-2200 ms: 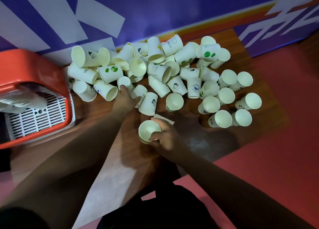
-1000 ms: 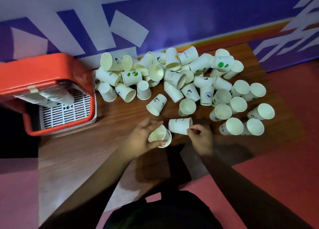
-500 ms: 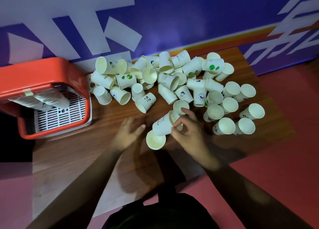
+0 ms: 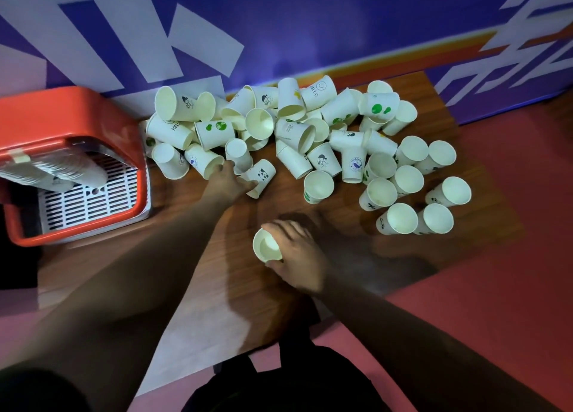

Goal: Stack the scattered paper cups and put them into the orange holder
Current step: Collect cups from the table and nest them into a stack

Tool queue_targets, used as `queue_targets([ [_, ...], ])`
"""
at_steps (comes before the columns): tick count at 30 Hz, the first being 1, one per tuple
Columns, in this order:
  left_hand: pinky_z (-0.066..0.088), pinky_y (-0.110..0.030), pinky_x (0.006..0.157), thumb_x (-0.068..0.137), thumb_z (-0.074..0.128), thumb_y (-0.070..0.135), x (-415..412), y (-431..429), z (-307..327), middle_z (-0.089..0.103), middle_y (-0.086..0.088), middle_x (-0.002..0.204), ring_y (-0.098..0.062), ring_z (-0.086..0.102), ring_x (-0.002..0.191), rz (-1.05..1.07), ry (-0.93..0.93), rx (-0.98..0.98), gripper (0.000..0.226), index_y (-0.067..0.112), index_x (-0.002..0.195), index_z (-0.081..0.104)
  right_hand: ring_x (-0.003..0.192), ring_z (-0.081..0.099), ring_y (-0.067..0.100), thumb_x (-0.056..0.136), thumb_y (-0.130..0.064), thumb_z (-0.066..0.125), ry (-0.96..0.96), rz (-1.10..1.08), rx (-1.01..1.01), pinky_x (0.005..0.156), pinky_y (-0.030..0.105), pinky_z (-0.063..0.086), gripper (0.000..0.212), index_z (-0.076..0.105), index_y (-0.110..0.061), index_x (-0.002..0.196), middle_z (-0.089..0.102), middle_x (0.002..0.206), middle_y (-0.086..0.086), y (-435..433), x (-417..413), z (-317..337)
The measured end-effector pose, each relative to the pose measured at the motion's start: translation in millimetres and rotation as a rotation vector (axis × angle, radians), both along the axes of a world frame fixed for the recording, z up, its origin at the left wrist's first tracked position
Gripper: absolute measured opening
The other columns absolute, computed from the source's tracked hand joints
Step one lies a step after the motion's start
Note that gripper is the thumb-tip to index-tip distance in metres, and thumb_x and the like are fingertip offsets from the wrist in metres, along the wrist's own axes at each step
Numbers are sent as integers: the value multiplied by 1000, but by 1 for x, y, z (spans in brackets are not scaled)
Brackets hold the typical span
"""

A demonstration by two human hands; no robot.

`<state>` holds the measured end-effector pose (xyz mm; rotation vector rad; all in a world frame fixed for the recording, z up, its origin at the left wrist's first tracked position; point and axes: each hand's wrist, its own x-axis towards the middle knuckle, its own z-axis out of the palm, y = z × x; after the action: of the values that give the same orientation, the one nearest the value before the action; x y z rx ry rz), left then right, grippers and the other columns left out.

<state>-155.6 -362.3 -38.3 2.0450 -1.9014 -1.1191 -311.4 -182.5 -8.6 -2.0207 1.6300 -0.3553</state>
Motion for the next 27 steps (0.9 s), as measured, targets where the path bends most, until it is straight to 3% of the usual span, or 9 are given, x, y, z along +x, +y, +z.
queue_targets([
  [6,42,-43,104,81,77,44,-11,-1,-19,49,-22,138,-36,47,130,8,-15,39,75,4,135,44,127,42,19,79,-50,64,-114,-175,-78,108,31,30,67,51,-15,135,49,139,5,3,-8,-12],
  [10,41,-43,104,87,71,36,-16,3,-29,50,-25,136,-39,47,128,0,-29,26,62,7,136,45,123,46,29,87,-44,57,-122,-401,-41,106,43,38,53,52,-13,129,46,133,11,-11,-44,-6],
  [16,42,-37,93,83,73,33,-17,10,-22,53,-20,129,-35,53,118,-10,-8,-10,62,7,133,48,115,51,34,86,-23,65,49,-400,-70,97,43,46,41,57,-6,122,48,127,17,-43,-78,-13],
  [22,50,-31,84,79,75,44,9,37,27,59,-7,118,-20,60,106,131,345,-37,54,16,118,50,109,53,38,82,-17,67,232,-343,3,96,44,46,39,59,-1,117,51,120,19,-65,-90,-28],
  [24,56,-35,85,76,76,46,19,57,52,60,-5,113,-21,63,104,143,499,-26,53,16,112,52,107,55,36,84,-17,65,260,-301,36,93,43,47,36,60,-2,116,52,118,18,-68,-92,-31],
  [27,56,-36,87,74,75,52,31,90,84,60,-6,115,-17,64,104,88,557,-61,49,22,107,57,102,57,35,85,-11,64,251,-267,40,88,42,49,23,64,-1,106,56,111,16,-68,-96,-36],
])
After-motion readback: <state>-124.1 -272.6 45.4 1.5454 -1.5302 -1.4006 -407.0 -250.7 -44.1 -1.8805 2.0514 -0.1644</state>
